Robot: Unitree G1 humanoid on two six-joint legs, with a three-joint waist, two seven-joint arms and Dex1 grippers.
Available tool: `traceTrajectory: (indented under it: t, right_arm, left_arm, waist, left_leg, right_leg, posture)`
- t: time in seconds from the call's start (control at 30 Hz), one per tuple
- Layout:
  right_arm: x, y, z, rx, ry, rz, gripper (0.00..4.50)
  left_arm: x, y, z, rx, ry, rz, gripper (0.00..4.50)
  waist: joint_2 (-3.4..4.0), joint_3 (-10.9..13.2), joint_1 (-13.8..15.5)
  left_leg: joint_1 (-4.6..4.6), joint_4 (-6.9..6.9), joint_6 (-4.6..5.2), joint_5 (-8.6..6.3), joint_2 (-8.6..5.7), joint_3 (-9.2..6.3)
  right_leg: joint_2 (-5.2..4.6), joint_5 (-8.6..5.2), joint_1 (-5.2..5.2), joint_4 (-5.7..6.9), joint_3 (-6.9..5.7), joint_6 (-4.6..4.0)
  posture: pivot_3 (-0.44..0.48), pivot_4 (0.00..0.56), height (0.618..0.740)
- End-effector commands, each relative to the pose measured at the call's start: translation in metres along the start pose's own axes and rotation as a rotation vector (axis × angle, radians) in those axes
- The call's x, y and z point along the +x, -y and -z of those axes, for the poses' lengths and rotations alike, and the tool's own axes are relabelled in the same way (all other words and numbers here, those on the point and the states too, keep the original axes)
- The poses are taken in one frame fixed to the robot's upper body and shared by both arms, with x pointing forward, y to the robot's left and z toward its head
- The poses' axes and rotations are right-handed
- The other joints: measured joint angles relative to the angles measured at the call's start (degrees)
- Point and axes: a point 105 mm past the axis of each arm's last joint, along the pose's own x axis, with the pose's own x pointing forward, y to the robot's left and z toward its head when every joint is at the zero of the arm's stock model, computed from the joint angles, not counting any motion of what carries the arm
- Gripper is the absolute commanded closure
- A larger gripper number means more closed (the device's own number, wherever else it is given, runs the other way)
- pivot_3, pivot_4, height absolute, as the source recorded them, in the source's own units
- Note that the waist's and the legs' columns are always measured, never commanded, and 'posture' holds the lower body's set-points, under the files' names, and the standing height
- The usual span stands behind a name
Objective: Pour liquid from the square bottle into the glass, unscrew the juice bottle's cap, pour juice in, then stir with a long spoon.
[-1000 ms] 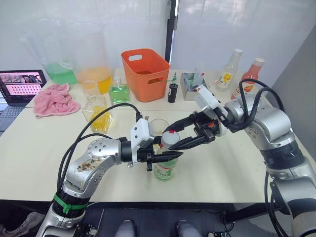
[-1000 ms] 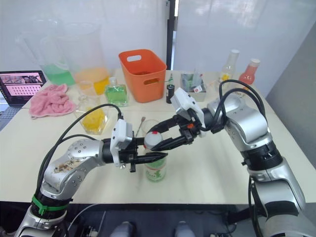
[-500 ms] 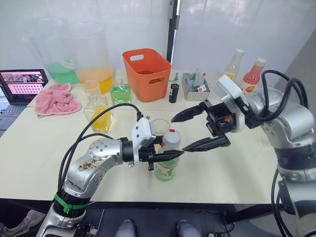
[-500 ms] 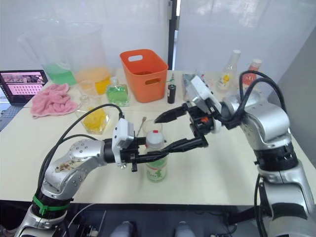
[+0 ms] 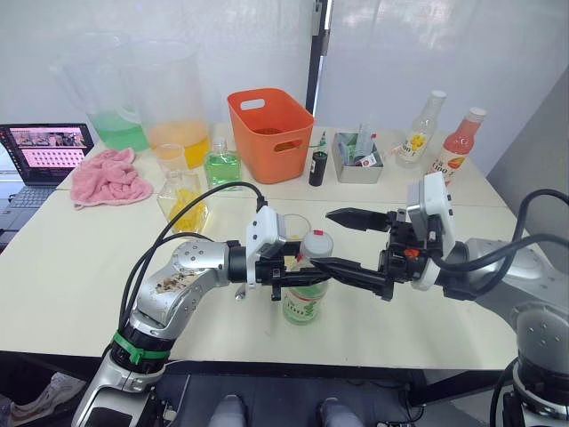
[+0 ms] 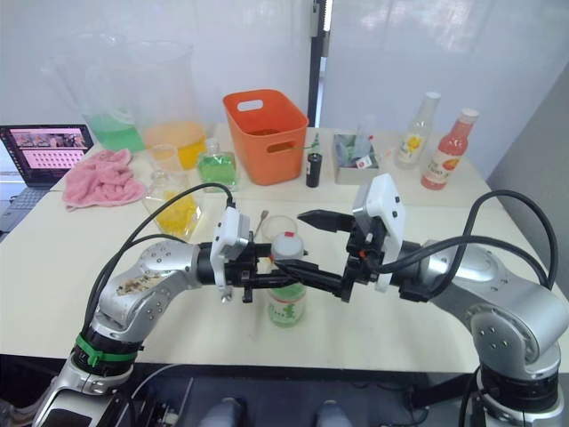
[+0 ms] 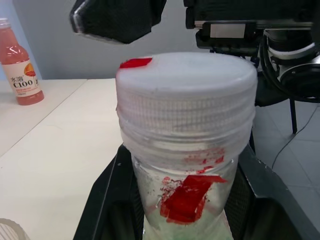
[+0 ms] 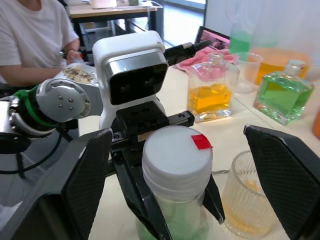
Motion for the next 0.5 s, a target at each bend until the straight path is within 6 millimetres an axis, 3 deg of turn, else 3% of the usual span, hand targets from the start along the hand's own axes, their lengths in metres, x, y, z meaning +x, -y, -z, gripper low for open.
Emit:
traceTrajectory:
  t: [0.03,0.23,0.27,0.5]
  right_arm:
    - [0.0003,-0.0058,-0.0056,-0.025,0.021,0.063,0.07]
    - [0.0026,-0.0065,-0.0031,0.004,0.018,0.122,0.07]
    - [0.0026,-0.0061,-0.0029,0.006,0.016,0.127,0.56]
    - [0.0048,-0.0082,-0.0015,0.024,0.004,0.105,2.87]
  left_arm:
    - [0.0097,0.0085,0.0123,-0.045,-0.029,0.069,2.98]
    - [0.0130,0.0071,0.0130,-0.046,-0.027,0.081,2.98]
    - [0.0132,0.0070,0.0131,-0.046,-0.027,0.082,2.98]
    - [0.0122,0.0053,0.0131,-0.038,-0.027,0.068,2.98]
  waist:
    - [0.00,0.00,0.12]
    - [0.00,0.00,0.19]
    - [0.00,0.00,0.19]
    - [0.00,-0.01,0.17]
  left_leg:
    - [0.00,0.00,0.00,0.00,0.00,0.00]
    - [-0.03,-0.02,0.00,0.00,0.00,0.00]
    - [-0.03,-0.01,0.00,0.00,0.00,-0.01]
    - [-0.03,-0.02,0.01,0.00,0.00,-0.01]
  right_leg:
    - [0.00,0.00,0.01,-0.01,0.00,0.00]
    - [0.00,0.00,0.02,-0.05,0.00,-0.01]
    - [0.00,0.00,0.02,-0.06,0.00,-0.01]
    - [-0.01,0.00,0.03,-0.07,0.01,-0.02]
  posture:
    - [0.000,0.150,0.725]
    - [0.000,0.150,0.725]
    - [0.000,0.150,0.725]
    - [0.000,0.150,0.725]
